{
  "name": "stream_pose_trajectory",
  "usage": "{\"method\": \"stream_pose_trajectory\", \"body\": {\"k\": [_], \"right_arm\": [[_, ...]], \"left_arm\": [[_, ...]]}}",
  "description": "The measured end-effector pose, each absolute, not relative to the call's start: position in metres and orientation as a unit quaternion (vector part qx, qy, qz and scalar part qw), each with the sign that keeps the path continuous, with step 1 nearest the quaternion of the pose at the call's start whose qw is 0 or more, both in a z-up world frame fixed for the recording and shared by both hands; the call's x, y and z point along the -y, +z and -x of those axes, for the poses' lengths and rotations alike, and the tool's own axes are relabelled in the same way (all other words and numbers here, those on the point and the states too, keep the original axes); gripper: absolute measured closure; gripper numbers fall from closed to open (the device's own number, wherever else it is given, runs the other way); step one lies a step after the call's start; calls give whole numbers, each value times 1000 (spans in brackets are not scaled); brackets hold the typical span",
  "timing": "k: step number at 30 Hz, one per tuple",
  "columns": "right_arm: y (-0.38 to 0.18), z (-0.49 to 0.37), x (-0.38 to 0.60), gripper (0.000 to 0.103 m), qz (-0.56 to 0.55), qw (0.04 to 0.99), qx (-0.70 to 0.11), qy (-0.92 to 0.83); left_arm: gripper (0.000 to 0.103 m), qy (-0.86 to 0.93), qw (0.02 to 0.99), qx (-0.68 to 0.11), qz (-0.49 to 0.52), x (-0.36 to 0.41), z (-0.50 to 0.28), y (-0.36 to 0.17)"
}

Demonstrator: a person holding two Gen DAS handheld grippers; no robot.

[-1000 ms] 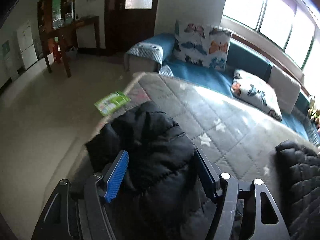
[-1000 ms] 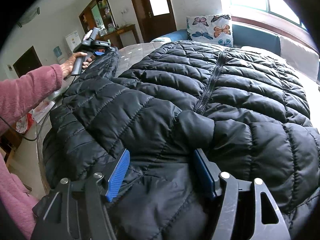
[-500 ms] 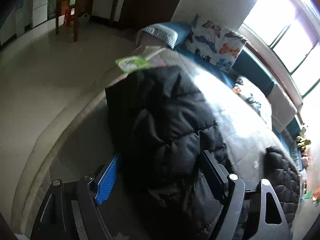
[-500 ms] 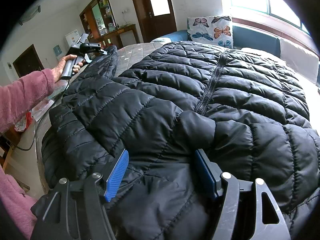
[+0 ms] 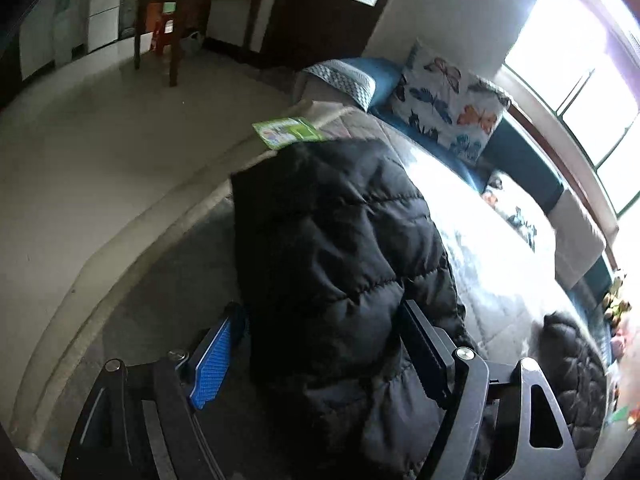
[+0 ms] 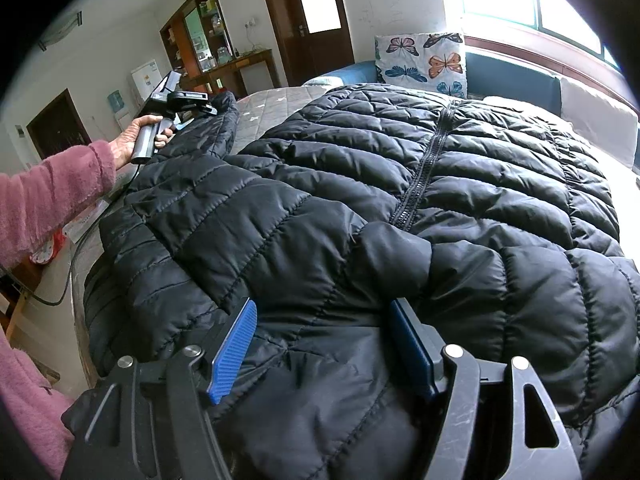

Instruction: Fold large clothes

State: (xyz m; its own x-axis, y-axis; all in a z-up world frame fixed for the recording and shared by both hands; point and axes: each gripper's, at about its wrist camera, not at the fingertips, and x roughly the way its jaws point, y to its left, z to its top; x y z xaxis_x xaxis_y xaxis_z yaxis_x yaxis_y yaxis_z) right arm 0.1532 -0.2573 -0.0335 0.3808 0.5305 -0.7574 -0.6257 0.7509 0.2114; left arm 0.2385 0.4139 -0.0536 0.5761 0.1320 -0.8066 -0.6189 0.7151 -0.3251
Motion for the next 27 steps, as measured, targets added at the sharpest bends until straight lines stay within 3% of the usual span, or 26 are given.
{"method": "stream_pose_trajectory", "body": {"k": [5,11,12,14,17,20,27], "right_arm": [[-33,-153,257,26,55,829,-433,350],[-34,-153,257,26,54,829,-433,350],[-34,-153,257,26,54,829,-433,350],[-34,-153,258,26,54,829,-433,350],[-34,-153,258,26,54,829,-433,350],[-34,-153,258,26,55,829,-433,350],[-31,-152,254,26,71,829,-435,344]], "left_arm": [[19,214,820,-395,355,-432,-235,-58],[21,209,830,-381,350,-437,-243,-57],[26,207,833,-382,343,-436,-245,-57],[50,194,838,-385,336,-432,-248,-57],[72,182,841,-377,344,-429,-246,-51],[82,180,850,-348,351,-424,-236,-29],[83,172,899,-280,291,-387,-203,72]]}}
